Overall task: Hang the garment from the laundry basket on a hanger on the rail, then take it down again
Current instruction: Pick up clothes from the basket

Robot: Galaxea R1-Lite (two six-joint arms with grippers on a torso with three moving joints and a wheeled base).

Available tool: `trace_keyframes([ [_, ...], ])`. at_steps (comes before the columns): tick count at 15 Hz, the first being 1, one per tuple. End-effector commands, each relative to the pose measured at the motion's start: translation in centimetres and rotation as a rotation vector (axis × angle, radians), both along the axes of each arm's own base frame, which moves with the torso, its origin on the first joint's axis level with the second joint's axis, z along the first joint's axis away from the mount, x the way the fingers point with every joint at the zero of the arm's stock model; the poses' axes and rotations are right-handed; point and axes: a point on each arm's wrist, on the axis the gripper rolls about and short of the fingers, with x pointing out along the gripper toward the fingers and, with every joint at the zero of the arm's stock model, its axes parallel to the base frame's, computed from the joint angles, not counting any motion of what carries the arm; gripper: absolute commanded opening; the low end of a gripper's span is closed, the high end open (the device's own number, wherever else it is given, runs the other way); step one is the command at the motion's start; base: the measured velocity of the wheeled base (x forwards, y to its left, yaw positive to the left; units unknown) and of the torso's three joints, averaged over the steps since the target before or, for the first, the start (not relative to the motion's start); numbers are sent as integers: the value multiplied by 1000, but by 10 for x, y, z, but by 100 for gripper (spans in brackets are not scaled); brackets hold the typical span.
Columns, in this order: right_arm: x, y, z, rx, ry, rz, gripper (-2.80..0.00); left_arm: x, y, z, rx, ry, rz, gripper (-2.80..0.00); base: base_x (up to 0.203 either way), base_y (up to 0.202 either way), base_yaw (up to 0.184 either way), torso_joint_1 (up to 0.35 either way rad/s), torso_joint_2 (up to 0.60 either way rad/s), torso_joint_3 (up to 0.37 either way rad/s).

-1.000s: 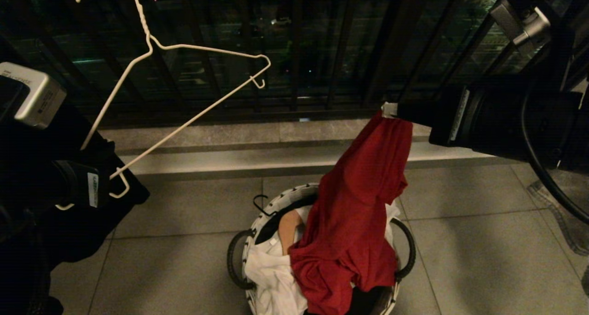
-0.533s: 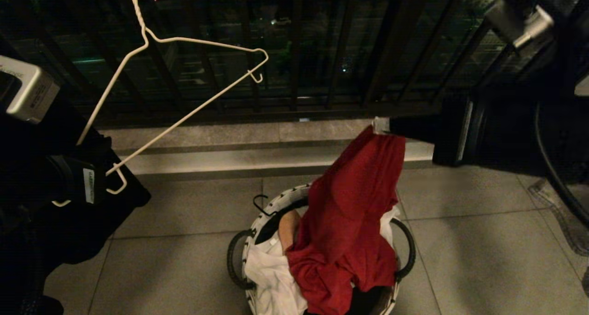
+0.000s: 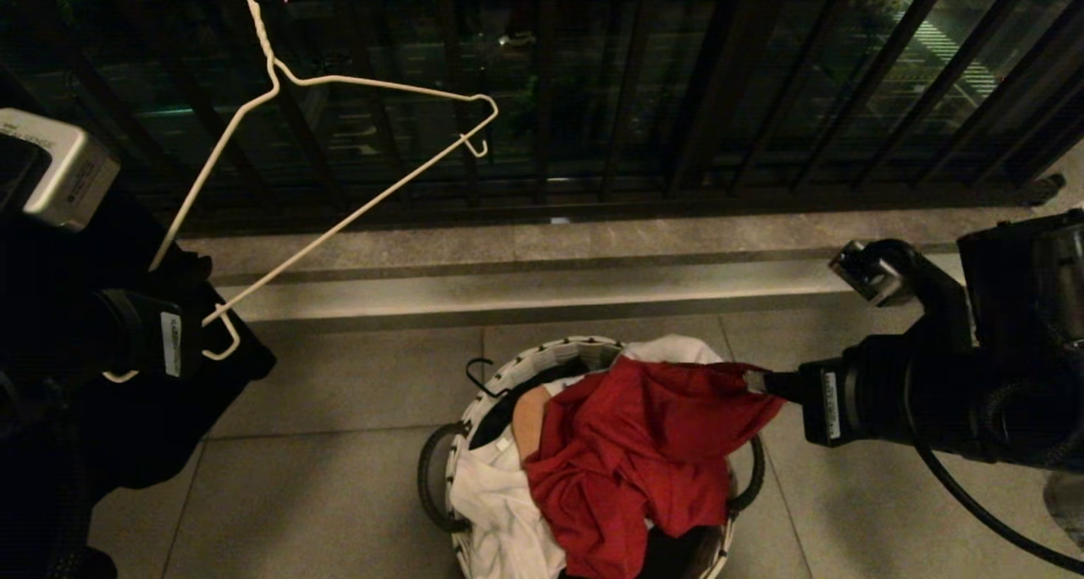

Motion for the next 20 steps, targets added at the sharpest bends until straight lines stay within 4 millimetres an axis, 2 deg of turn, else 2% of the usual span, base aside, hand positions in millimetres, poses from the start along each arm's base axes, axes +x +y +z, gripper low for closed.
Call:
trace_keyframes([
  [1,4,-13,-12,-34,43,-50,-280,2,-1,-1,-9,7,3,-280,0,0,0,0,0,0],
  [3,-7,-20,-9,-52,73,-59,-280,6,-2,-4,-15,19,2,-280,0,0,0,0,0,0],
  [6,-29,-31,6,-97,81,-74,-280,10,-4,-6,-42,32,2,-280,0,0,0,0,0,0],
  [8,-30,-45,12,-128,76,-136,-280,12,-6,-7,-42,38,1,-280,0,0,0,0,0,0],
  [11,-30,-65,7,-226,125,-209,-280,17,-8,-8,-40,45,1,-280,0,0,0,0,0,0],
  [15,-1,-91,-21,-321,268,-284,-280,20,-9,-4,-43,37,0,-280,0,0,0,0,0,0],
  [18,4,-100,-53,-387,381,-252,-280,24,-10,-5,-43,45,1,-280,0,0,0,0,0,0],
  [20,13,-106,-71,-395,393,-266,-280,26,-11,-5,-47,49,1,-280,0,0,0,0,0,0],
])
